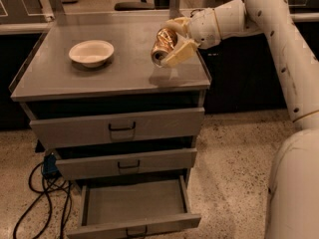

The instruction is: Place orange can into bottom drawer

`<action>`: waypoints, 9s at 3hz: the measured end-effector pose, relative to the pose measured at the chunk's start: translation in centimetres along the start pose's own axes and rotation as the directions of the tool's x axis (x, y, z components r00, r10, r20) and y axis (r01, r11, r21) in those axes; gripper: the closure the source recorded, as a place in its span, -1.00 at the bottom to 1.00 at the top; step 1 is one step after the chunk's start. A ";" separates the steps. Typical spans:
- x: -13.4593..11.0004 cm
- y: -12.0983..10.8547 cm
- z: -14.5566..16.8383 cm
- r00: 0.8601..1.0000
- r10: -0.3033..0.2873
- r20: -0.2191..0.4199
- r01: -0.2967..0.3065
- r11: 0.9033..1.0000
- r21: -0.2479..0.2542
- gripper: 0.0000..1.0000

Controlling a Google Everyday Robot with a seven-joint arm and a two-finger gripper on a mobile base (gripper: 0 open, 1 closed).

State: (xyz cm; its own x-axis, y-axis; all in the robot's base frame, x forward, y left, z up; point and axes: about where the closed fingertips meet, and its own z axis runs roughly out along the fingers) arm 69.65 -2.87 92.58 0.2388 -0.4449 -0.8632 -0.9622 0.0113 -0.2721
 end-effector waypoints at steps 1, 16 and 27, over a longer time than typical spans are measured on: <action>-0.2 0.2 0.1 1.000 -0.002 -0.029 0.001 1.000 -0.010 1.00; 40.9 26.4 15.8 0.901 0.125 -0.414 -0.109 0.992 0.062 1.00; 63.6 31.1 29.2 0.926 0.185 -0.330 -0.192 0.981 0.010 1.00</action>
Offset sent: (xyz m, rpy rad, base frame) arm -0.1138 -0.0029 -0.0325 -0.1666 -0.0009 0.0029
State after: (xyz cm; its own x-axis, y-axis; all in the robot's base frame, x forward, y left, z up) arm 58.73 -4.68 16.78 -0.0001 -0.7051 -0.7091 -0.9888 0.1060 -0.1052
